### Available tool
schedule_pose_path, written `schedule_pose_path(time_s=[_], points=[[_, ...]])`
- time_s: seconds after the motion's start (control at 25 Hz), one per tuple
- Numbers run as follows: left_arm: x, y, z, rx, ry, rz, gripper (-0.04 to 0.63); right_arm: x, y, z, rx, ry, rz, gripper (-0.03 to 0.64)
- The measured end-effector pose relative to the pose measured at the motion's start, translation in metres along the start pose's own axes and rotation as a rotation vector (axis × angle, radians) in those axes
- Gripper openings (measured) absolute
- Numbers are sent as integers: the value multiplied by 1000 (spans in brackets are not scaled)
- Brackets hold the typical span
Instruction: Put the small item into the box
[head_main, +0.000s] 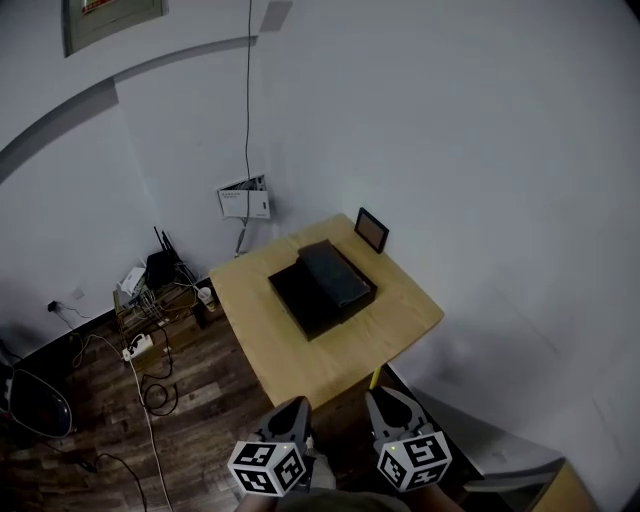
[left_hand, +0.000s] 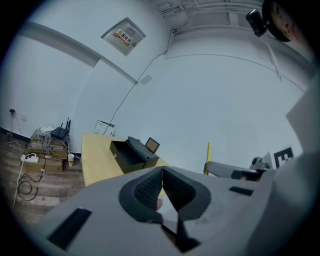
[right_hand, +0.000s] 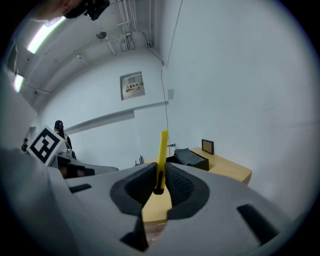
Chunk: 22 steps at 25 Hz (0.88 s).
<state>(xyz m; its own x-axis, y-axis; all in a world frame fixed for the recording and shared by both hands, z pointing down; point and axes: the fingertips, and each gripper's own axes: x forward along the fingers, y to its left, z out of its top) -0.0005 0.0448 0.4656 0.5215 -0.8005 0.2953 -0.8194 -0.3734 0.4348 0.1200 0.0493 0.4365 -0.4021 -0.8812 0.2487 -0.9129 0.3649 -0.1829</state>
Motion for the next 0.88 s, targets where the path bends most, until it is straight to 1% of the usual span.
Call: schedule_pose_path(time_s=[0.24, 0.4, 0.64, 0.88], points=[[39, 28, 37, -3, 6, -20, 3, 63, -2, 35, -9, -15, 16, 41], [58, 56, 60, -6, 0, -16, 3, 102, -1, 50, -8, -19, 24, 41], [84, 92, 82, -9, 7, -10, 3, 151, 2, 60, -9, -13, 27, 41], [102, 114, 91, -15, 22, -20, 3, 184, 1, 60, -14, 6, 14, 41]])
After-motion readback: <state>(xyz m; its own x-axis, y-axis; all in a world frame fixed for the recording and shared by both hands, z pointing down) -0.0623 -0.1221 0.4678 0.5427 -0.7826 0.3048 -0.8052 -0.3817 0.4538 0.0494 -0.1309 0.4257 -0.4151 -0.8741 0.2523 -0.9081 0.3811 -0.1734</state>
